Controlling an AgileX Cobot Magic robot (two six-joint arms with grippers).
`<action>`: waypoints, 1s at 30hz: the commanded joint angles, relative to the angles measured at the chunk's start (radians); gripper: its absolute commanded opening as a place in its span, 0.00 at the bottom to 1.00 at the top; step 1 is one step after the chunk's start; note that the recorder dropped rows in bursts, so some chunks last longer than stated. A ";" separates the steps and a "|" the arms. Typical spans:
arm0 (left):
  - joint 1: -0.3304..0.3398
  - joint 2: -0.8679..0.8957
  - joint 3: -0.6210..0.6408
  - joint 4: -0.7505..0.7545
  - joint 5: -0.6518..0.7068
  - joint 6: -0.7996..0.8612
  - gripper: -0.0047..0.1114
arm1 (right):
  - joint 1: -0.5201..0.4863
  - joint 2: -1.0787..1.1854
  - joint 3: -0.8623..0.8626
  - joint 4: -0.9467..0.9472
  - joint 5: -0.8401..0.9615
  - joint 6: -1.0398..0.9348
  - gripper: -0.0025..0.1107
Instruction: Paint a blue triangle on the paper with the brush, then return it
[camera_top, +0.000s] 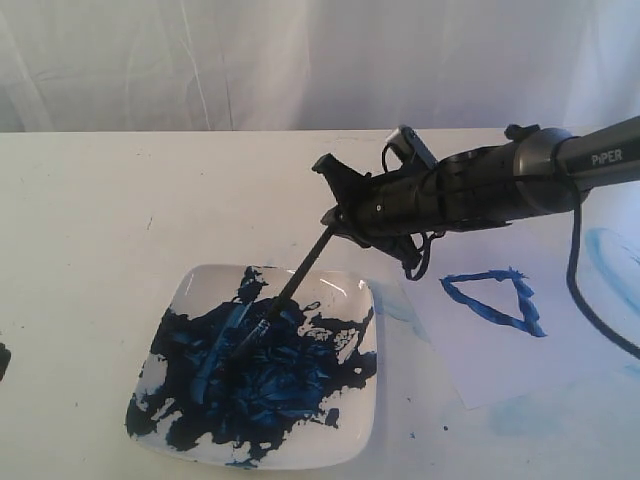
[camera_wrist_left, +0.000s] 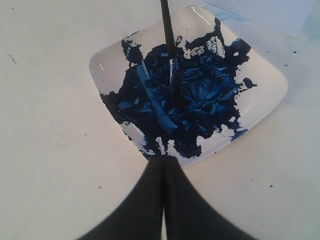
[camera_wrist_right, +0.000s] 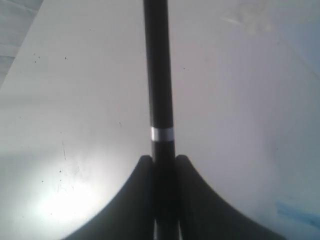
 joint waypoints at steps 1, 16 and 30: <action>0.003 -0.009 0.008 -0.023 0.011 0.004 0.04 | -0.002 0.022 -0.006 -0.002 0.033 -0.002 0.02; 0.003 -0.009 0.008 -0.026 0.011 0.004 0.04 | -0.004 0.040 -0.007 -0.002 0.030 -0.002 0.38; 0.003 -0.009 0.008 -0.016 0.001 0.005 0.04 | -0.125 -0.518 0.243 -0.515 -0.113 -0.061 0.02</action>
